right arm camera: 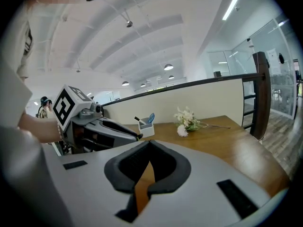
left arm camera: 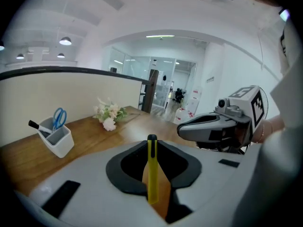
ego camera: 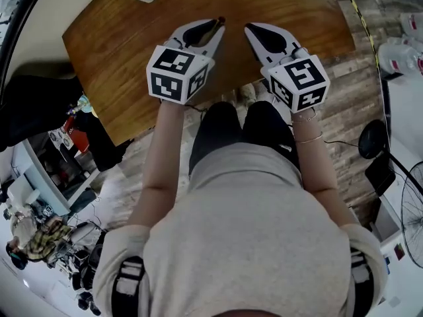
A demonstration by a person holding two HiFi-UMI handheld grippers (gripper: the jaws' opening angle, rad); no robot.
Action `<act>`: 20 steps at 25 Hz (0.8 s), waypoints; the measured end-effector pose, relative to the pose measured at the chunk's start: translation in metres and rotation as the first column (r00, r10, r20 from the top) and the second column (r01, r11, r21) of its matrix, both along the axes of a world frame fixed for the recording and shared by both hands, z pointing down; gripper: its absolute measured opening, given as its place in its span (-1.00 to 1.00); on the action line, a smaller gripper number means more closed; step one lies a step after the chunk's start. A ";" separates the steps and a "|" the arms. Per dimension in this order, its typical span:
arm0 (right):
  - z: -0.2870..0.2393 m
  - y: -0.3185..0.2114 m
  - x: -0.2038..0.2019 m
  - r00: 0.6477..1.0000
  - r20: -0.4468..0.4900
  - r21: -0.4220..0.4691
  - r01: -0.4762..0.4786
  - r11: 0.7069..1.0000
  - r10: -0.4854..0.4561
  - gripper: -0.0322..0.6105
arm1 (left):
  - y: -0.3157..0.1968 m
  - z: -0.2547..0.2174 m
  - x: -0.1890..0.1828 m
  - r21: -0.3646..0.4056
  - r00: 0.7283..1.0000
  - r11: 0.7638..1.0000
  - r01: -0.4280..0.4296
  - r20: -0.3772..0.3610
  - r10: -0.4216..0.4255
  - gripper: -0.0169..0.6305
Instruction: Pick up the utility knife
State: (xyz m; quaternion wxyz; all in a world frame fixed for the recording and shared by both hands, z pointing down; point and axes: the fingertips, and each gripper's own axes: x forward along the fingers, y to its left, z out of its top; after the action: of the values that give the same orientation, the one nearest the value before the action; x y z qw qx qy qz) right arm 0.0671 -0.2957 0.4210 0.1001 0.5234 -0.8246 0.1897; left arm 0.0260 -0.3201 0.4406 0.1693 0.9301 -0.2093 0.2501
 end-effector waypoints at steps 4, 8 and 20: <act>-0.028 -0.003 0.002 0.999 -0.018 0.057 0.029 0.998 -0.028 -0.87 | -0.006 -0.035 -0.006 0.058 0.997 0.997 0.060 -0.050 -0.057 -0.70; -0.045 -0.011 -0.010 0.996 -0.039 0.093 0.078 0.993 -0.075 -0.87 | -0.016 -0.052 -0.021 0.085 0.990 0.990 0.114 -0.095 -0.106 -0.70; -0.097 -0.024 -0.046 0.981 -0.074 0.204 0.189 0.960 -0.178 -0.87 | -0.025 -0.117 -0.050 0.155 0.942 0.959 0.239 -0.278 -0.189 -0.71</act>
State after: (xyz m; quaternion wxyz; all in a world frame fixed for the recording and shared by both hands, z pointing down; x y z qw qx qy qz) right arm 0.0213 -0.3194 0.3238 0.0839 0.4573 -0.8820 0.0770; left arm -0.0242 -0.3455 0.3239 0.1335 0.9381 -0.3080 0.0850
